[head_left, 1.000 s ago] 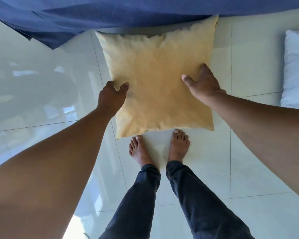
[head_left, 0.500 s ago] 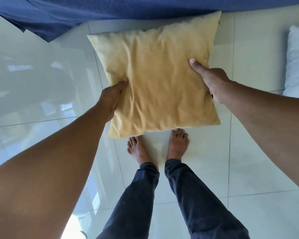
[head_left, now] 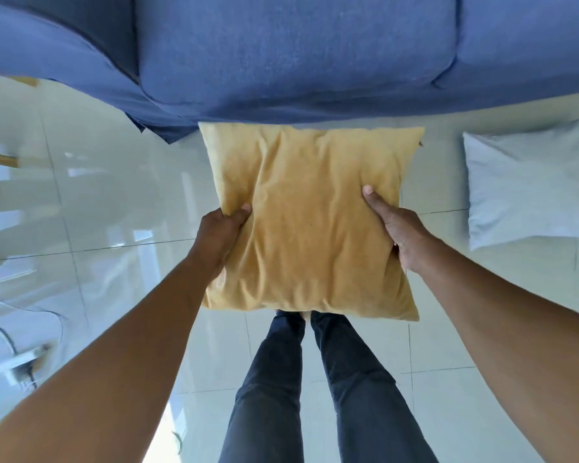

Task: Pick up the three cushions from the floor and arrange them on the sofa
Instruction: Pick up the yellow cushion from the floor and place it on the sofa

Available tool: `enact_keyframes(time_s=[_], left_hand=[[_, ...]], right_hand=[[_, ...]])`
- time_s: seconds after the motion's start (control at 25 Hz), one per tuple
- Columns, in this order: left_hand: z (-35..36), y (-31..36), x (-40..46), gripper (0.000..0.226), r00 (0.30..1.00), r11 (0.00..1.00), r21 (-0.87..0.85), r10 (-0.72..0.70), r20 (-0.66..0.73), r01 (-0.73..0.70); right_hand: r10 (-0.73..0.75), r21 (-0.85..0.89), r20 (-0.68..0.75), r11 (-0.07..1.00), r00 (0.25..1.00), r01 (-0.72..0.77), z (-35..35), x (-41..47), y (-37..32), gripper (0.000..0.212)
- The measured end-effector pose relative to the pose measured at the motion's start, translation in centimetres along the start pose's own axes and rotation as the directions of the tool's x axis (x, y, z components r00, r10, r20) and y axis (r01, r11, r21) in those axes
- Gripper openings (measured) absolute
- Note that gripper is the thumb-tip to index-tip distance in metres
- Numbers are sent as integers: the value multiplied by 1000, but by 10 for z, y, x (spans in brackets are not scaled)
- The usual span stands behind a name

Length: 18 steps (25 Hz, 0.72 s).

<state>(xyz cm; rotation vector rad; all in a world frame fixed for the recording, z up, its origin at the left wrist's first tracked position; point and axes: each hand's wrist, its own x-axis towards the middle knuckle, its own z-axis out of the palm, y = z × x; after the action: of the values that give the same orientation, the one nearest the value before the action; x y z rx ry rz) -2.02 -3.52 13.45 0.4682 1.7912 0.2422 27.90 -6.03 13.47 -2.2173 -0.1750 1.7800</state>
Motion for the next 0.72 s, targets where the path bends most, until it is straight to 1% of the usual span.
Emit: enact_keyframes(time_s=[0.12,0.28,0.36,0.44,0.6,0.72], left_hand=[[-22,33,-68,36,999,998,-30,48,7,-48],[-46,67,-147,43,991,990,-58,131,-10,-132],[-58,81,-183,43,984,983,-62,174,-27,-175],[-68,94,-218,40,975,973,-78,216,-44,-219],[-80,110,-272,38,960,953,-121,270,-71,-277],[-83,128,-302,31,952,940,-149,300,-62,-306]], right_hand=[[-71,30,6,997,997,70,-13,-70,-23,103],[-165,51,13,985,986,164,-26,-148,-55,101],[-210,52,26,977,977,208,-31,-186,-71,97],[-258,61,40,965,965,255,-39,-221,-87,86],[-344,101,74,937,936,336,-55,-270,-107,53],[-439,133,61,894,896,429,-65,-301,-118,37]])
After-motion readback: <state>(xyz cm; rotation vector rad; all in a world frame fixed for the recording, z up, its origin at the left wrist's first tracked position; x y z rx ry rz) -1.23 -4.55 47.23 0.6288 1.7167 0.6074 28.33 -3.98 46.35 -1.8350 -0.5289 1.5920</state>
